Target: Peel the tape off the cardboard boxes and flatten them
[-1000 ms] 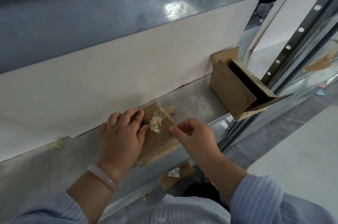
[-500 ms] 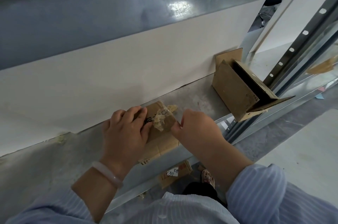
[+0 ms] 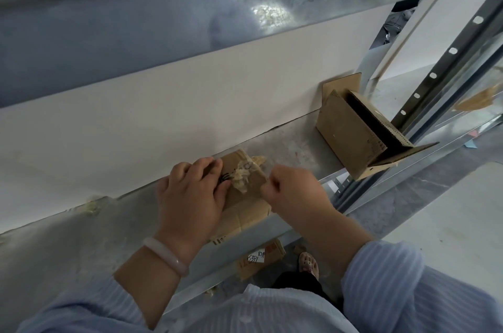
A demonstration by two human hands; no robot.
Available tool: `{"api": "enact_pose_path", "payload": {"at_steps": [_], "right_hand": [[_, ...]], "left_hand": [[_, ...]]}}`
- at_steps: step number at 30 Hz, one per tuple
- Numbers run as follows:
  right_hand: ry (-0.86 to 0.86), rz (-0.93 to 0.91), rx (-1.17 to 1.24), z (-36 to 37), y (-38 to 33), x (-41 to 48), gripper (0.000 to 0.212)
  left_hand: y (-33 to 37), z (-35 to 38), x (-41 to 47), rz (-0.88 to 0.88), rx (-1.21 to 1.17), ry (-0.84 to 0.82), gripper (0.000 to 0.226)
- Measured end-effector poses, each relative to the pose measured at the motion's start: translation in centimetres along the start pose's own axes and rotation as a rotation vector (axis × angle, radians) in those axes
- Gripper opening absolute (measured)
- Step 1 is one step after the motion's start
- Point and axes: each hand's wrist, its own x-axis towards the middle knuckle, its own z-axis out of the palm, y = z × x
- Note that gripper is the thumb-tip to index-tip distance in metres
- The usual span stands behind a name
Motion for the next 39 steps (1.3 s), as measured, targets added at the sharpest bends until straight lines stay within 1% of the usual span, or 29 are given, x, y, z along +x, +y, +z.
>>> {"api": "enact_pose_path", "payload": {"at_steps": [2,3,4,6,7,8,11,13,15,17,24,29,30,31,32,34,35,36,37,39], "right_hand": [[-0.001,0.155,0.357,0.5,1.6,-0.6,0.021],[-0.01,0.22,0.479,0.9,2.3,-1.0,0.019],[-0.031,0.247,0.527,1.5,2.8,-1.2,0.017],[-0.092,0.239,0.519,2.7,3.2,-1.6,0.01],[-0.122,0.256,0.57,3.3,3.0,-1.7,0.01],[-0.135,0.316,0.698,3.7,2.8,-1.7,0.013],[-0.17,0.573,1.2,3.8,2.1,-1.8,0.019],[-0.209,0.658,1.41,3.5,1.9,-1.8,0.02],[-0.234,0.728,1.519,3.2,1.7,-1.8,0.016],[-0.246,0.776,1.555,2.9,1.5,-1.7,0.011],[-0.238,0.801,1.629,2.2,1.6,-1.5,0.009],[-0.209,0.703,1.637,0.8,1.4,-1.1,0.011],[-0.198,0.661,1.606,0.1,1.2,-1.0,0.012],[-0.175,0.602,1.518,-0.6,1.0,-0.8,0.015],[-0.136,0.525,1.353,-1.3,0.8,-0.6,0.018],[-0.022,0.327,0.879,-2.3,0.4,0.1,0.018],[0.015,0.219,0.657,-2.5,0.1,0.6,0.019],[0.025,0.119,0.488,-2.5,-0.2,1.0,0.023],[0.018,0.043,0.368,-2.3,-0.6,1.5,0.03],[0.0,-0.029,0.197,-1.6,-1.6,2.5,0.044]], "left_hand": [[0.0,-0.1,0.0,0.001,0.004,0.009,0.049],[0.0,0.0,0.0,0.0,0.006,0.009,0.049],[0.0,0.0,0.0,0.0,0.004,0.006,0.05],[0.0,0.0,0.0,0.001,0.002,-0.007,0.05],[-0.1,0.0,0.0,0.003,0.005,-0.016,0.05],[-0.1,0.0,0.0,0.005,0.011,-0.027,0.05],[-0.2,-0.1,-0.1,0.014,0.018,-0.035,0.05],[-0.3,-0.1,-0.1,0.015,0.018,-0.031,0.05],[-0.3,-0.1,-0.1,0.017,0.018,-0.031,0.051],[-0.3,-0.1,-0.1,0.019,0.014,-0.03,0.051],[-0.4,-0.2,0.0,0.028,0.005,-0.035,0.05],[-0.3,-0.1,-0.1,0.03,-0.016,-0.002,0.05],[-0.3,0.0,-0.1,0.033,-0.024,0.002,0.05],[-0.4,0.0,-0.2,0.035,-0.037,0.007,0.05],[-0.4,0.1,-0.2,0.036,-0.057,0.012,0.05],[-0.5,0.3,-0.3,0.037,-0.106,0.021,0.049],[-0.5,0.4,-0.3,0.042,-0.131,0.025,0.049],[-0.5,0.5,-0.4,0.047,-0.153,0.033,0.048],[-0.5,0.7,-0.4,0.053,-0.167,0.046,0.047],[-0.5,0.9,-0.4,0.06,-0.168,0.061,0.045]]}}
